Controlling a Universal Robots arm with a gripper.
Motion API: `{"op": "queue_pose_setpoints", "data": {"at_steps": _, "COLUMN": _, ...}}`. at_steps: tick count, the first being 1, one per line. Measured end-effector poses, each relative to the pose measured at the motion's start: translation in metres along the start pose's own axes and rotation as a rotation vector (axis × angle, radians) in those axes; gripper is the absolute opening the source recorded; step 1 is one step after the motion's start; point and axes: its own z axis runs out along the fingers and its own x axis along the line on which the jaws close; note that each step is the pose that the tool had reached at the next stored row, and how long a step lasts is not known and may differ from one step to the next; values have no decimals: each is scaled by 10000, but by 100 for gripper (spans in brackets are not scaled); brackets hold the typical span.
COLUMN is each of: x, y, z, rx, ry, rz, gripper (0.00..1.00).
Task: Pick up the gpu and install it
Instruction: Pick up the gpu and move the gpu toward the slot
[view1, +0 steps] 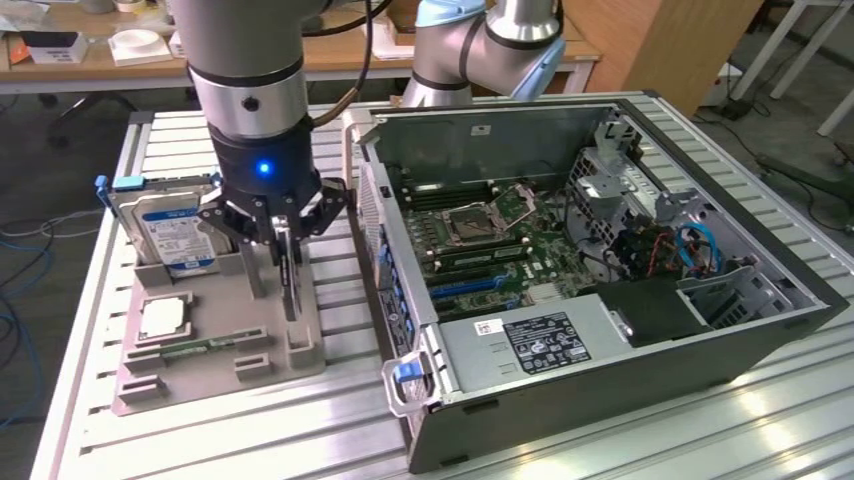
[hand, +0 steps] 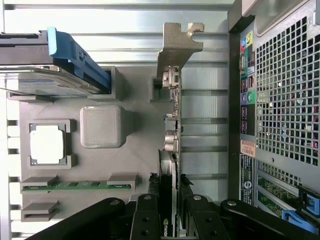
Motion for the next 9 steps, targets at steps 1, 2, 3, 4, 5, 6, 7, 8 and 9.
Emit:
{"op": "queue_pose_setpoints", "data": {"at_steps": 1, "x": 0, "y": 0, "z": 0, "rx": 0, "ry": 1, "rz": 1, "gripper": 26}}
{"op": "queue_pose_setpoints", "data": {"at_steps": 2, "x": 0, "y": 0, "z": 0, "rx": 0, "ry": 0, "rz": 0, "gripper": 26}}
{"op": "queue_pose_setpoints", "data": {"at_steps": 3, "x": 0, "y": 0, "z": 0, "rx": 0, "ry": 1, "rz": 1, "gripper": 26}}
{"op": "queue_pose_setpoints", "data": {"at_steps": 4, "x": 0, "y": 0, "z": -1, "rx": 1, "ry": 1, "rz": 0, "gripper": 26}}
{"op": "queue_pose_setpoints", "data": {"at_steps": 5, "x": 0, "y": 0, "z": -1, "rx": 1, "ry": 2, "rz": 0, "gripper": 26}}
{"op": "queue_pose_setpoints", "data": {"at_steps": 6, "x": 0, "y": 0, "z": -1, "rx": -1, "ry": 1, "rz": 0, "gripper": 26}}
{"op": "queue_pose_setpoints", "data": {"at_steps": 7, "x": 0, "y": 0, "z": -2, "rx": -2, "ry": 2, "rz": 1, "gripper": 26}}
{"op": "queue_pose_setpoints", "data": {"at_steps": 8, "x": 0, "y": 0, "z": -2, "rx": -2, "ry": 1, "rz": -4, "gripper": 26}}
{"op": "queue_pose_setpoints", "data": {"at_steps": 9, "x": 1, "y": 0, "z": -4, "rx": -2, "ry": 2, "rz": -10, "gripper": 26}}
